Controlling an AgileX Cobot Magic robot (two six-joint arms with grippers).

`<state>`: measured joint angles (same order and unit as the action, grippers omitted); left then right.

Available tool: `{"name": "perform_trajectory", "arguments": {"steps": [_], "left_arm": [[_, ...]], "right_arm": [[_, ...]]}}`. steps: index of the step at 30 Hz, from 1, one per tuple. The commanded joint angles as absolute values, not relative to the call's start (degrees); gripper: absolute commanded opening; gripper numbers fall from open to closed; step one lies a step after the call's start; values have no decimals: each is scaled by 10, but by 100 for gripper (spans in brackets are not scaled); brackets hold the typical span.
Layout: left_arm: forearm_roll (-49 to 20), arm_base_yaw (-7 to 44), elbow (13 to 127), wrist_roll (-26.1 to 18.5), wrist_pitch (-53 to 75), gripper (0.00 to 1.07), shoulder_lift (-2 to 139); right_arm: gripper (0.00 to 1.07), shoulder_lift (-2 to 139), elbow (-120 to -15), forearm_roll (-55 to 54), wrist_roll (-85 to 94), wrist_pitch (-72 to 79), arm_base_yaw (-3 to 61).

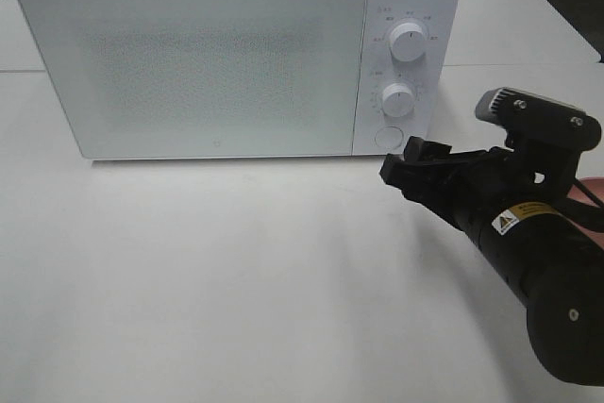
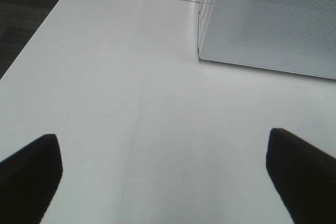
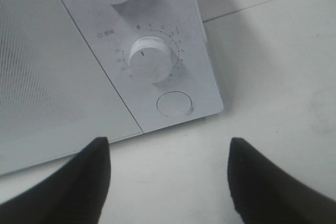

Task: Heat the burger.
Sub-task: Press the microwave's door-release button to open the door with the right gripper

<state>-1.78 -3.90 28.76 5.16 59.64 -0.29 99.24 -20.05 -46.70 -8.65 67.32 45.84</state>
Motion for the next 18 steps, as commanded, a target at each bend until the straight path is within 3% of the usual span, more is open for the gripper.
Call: {"name": "perform_trajectory", "arguments": {"steps": [1, 5, 7, 10, 12, 18], "left_arm": [[-21, -41, 286, 52, 591, 98, -16], [-21, -41, 286, 52, 591, 98, -16], [-21, -41, 286, 52, 591, 98, -16], [-21, -41, 286, 52, 591, 98, -16], [-21, -41, 286, 52, 591, 98, -16], [-21, -41, 286, 52, 591, 98, -16]], "right_arm": [[49, 993, -206, -466, -240, 664, 456], [39, 993, -206, -466, -318, 654, 456], [29, 993, -206, -465, -396, 641, 456], [25, 993, -206, -465, -429, 638, 456], [13, 993, -206, -465, -553, 638, 456], [0, 993, -206, -464, -670, 637, 456]]}}
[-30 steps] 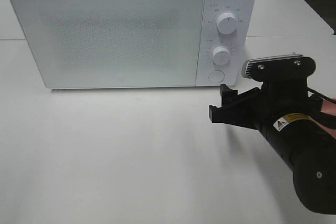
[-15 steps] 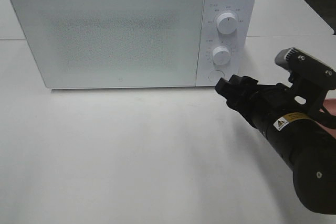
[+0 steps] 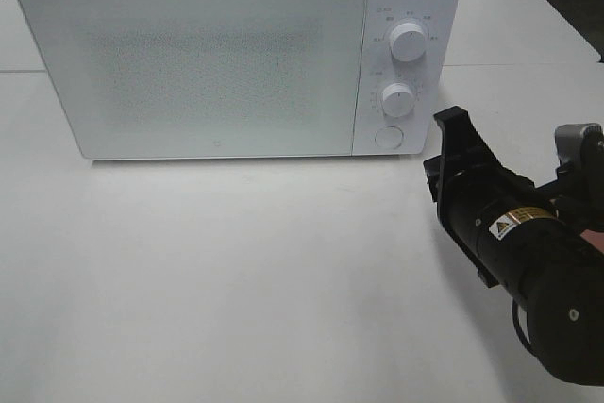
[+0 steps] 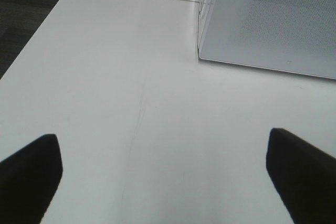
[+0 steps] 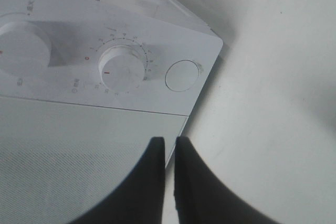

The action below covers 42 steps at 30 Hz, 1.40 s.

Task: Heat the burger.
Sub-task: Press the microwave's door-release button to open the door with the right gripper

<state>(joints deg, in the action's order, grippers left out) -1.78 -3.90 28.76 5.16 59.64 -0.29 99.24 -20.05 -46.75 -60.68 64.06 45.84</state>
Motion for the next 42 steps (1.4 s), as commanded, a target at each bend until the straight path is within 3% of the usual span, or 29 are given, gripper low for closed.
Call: {"name": "perform_trajectory", "arguments": {"steps": [1, 7, 19, 42], "left_arm": [[-21, -41, 286, 52, 591, 98, -16], [-21, -41, 286, 52, 591, 98, -16], [-21, -41, 286, 52, 591, 98, -16], [-21, -41, 286, 52, 591, 98, -15]], "right_arm": [[0, 993, -206, -464, -690, 636, 456], [0, 993, -206, -462, -767, 606, 456], [0, 1002, -222, -467, -745, 596, 454], [0, 1091, -311, -360, -782, 598, 375]]}}
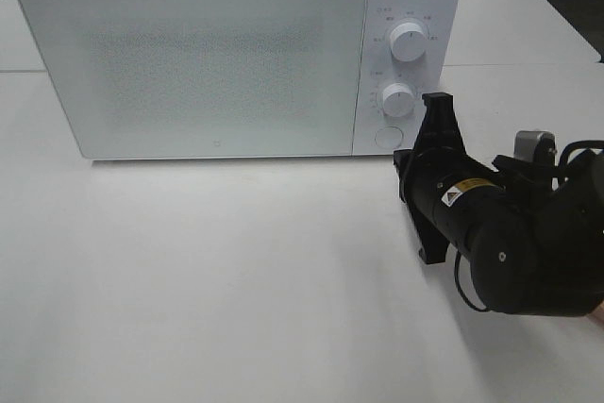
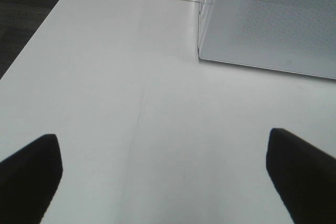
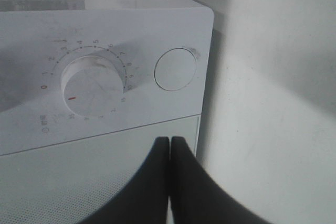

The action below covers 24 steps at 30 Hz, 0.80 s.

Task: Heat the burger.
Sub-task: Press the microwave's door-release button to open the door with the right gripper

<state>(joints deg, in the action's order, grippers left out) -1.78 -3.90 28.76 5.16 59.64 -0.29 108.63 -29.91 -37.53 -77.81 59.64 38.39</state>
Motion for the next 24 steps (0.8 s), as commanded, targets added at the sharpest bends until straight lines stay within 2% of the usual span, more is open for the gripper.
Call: {"name": "perform_trajectory", "arguments": {"steps": [1, 24], "left_arm": [[-21, -41, 286, 52, 591, 98, -15], [-21, -41, 286, 52, 591, 98, -15]], "right_arm": [[0, 1096, -319, -353, -783, 596, 368], [0, 1182, -381, -364, -816, 618, 363]]}}
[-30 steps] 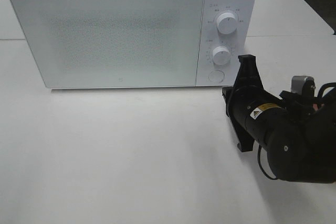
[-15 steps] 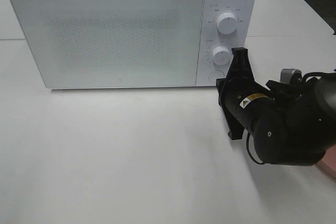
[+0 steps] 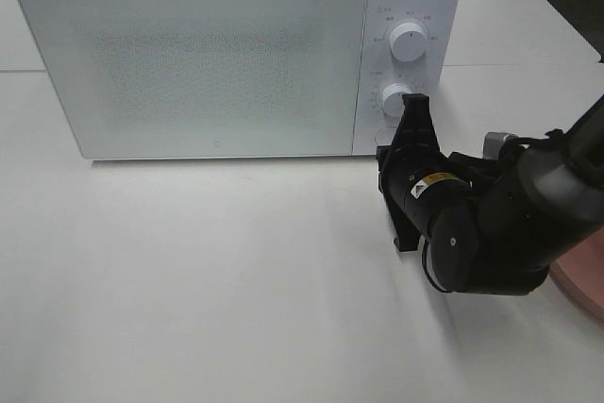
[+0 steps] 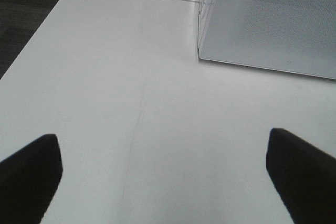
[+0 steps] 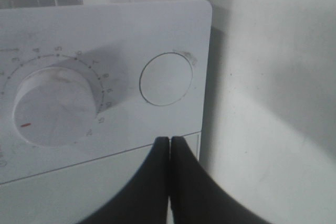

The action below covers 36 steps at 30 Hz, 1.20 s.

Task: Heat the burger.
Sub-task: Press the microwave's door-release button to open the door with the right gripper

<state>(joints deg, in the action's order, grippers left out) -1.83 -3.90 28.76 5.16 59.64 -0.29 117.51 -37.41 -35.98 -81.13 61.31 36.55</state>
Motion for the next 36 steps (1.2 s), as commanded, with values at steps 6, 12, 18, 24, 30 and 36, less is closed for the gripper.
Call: {"name": "perform_trajectory", "arguments": {"steps": [6, 12, 18, 24, 30, 36], "left_arm": [[-21, -41, 286, 52, 591, 98, -15], [-21, -41, 286, 52, 591, 98, -15], [-21, -41, 286, 52, 591, 98, -15], [-21, -41, 286, 52, 591, 98, -15], [-21, -41, 286, 52, 591, 98, -15], [-21, -41, 286, 52, 591, 98, -15]], "right_arm": [[0, 1188, -386, -355, -826, 618, 345], [0, 1193, -414, -342, -810, 609, 333], [0, 1204, -430, -323, -811, 603, 317], [0, 1219, -432, -331, -812, 598, 316], [0, 1233, -434, -332, -829, 595, 316], [0, 1233, -448, -335, -826, 607, 316]]}}
